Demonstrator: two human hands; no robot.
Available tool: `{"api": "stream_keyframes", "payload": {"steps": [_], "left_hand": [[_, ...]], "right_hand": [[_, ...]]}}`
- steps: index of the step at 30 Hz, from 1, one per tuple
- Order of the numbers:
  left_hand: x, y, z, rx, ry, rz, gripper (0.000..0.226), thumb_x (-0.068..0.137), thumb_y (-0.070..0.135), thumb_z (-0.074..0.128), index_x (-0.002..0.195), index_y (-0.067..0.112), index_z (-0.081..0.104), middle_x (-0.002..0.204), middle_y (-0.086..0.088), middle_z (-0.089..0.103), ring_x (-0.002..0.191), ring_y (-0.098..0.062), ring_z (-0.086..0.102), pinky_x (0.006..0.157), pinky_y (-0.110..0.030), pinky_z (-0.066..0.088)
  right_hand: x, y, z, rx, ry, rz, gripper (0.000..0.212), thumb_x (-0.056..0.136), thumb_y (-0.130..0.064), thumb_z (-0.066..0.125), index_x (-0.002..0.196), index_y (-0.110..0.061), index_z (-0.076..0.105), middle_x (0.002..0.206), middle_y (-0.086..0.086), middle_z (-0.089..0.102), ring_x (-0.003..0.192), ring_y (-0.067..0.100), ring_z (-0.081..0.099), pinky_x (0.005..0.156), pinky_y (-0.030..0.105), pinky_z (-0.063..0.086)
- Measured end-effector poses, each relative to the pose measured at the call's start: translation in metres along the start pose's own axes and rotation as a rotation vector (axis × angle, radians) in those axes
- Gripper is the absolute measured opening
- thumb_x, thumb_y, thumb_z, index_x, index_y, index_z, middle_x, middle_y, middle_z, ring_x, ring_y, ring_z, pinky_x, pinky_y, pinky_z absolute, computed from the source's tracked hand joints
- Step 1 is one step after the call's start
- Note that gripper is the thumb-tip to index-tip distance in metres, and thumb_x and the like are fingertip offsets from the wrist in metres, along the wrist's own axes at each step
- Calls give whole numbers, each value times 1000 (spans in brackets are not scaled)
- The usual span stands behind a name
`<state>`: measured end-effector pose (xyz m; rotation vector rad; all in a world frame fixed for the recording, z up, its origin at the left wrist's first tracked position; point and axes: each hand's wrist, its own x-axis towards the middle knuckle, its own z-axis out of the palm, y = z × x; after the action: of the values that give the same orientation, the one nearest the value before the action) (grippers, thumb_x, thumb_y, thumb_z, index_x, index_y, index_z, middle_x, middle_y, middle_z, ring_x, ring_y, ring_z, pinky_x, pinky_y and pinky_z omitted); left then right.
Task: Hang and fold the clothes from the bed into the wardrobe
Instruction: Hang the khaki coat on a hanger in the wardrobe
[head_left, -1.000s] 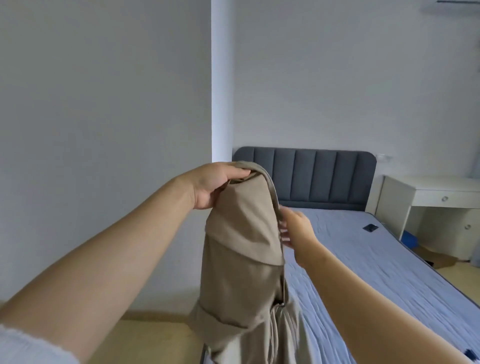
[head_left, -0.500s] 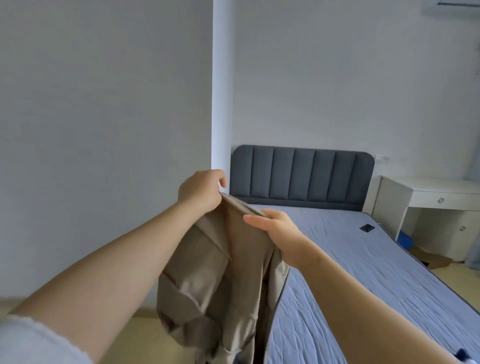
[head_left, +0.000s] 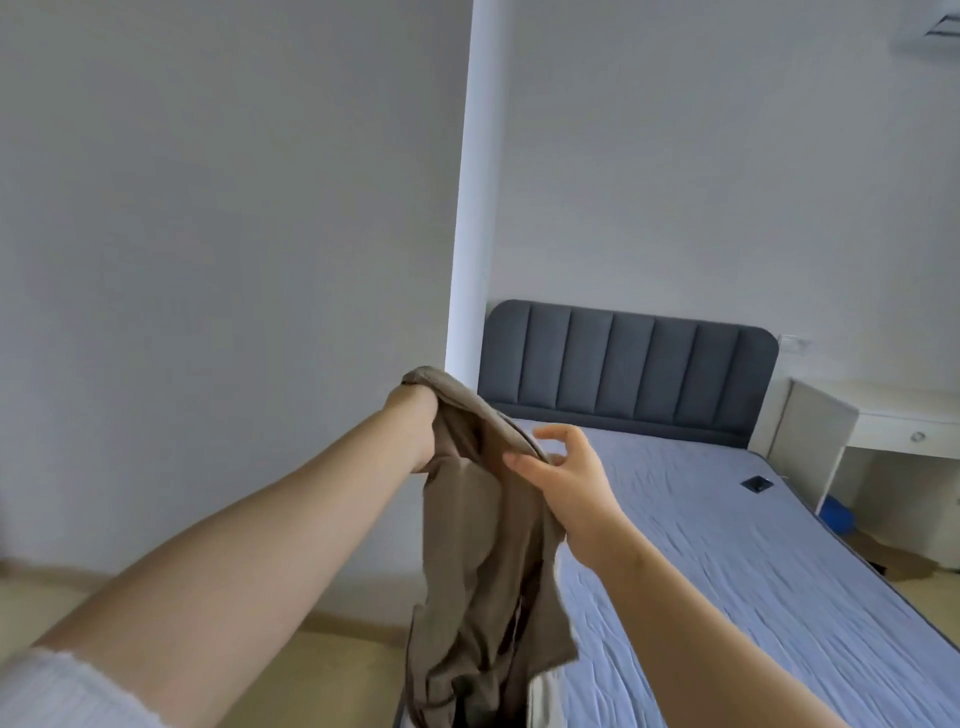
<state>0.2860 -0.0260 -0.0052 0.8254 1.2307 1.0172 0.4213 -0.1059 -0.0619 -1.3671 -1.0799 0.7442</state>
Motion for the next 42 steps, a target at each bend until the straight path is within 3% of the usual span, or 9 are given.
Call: {"api": "stream_keyframes", "payload": {"steps": [5,10,15,18,21,24,32,37,42], "left_hand": [[-19,4,14,249,-202,184,22,93,11,44,73,11,53,78,-9,54,77,-23,51,80,-33,45],[-7,-3,-17,564,-375,391,35,80,-6,57,98,24,53,88,-3,50,75,-15,50,60,-24,41],[11,-28,-35,1041,77,717,18,86,4,37,92,18,46,83,-3,50,66,-16,45,51,-27,33],[8,-32,-27,605,231,423,19,91,14,31,100,11,48,90,-11,56,76,-28,56,54,-29,42],[-9,-25,-17,91,35,35,23,91,11,33,81,9,53,55,-7,51,44,-14,46,38,-24,46],[-27,-12,-14,-122,-63,61,28,89,2,37,65,8,51,43,-5,48,39,-14,44,34,-18,44],[-62,13,-58,-177,-384,486,33,82,-19,43,76,12,53,63,-2,62,61,-14,61,55,-23,54],[-44,-4,-117,295,-32,807,54,82,-3,62,103,44,47,90,1,52,83,-8,57,76,-17,48],[-27,-35,-179,535,-64,421,93,78,28,73,144,39,8,126,6,38,107,-11,53,84,-25,48]], "right_hand": [[-1,-5,12,-318,-169,36,15,83,-22,64,89,-8,63,65,2,50,48,7,48,48,19,39],[2,-1,-3,-164,331,14,31,89,-11,45,62,-14,31,58,1,31,56,16,26,53,27,22],[-8,1,13,-212,263,-122,34,87,-10,46,59,-17,30,55,-4,30,55,13,24,53,28,21],[-16,3,23,-106,228,-120,26,91,-17,46,66,-10,41,59,-2,38,58,13,31,55,29,28],[-23,12,26,-161,75,-103,17,94,-22,45,84,-17,58,69,-1,54,64,12,46,58,27,39],[-29,22,35,-150,-147,-33,32,90,-19,56,119,-32,50,89,4,65,73,15,58,62,20,47],[-27,49,78,-318,-273,145,15,90,-27,55,83,-14,60,74,1,61,71,19,58,61,27,47],[-30,31,116,108,-211,197,19,92,-17,50,76,-9,58,65,4,54,59,18,51,49,21,43],[-30,-14,164,474,-317,279,12,92,-15,51,83,-14,59,66,4,65,55,16,66,50,26,51]]}}
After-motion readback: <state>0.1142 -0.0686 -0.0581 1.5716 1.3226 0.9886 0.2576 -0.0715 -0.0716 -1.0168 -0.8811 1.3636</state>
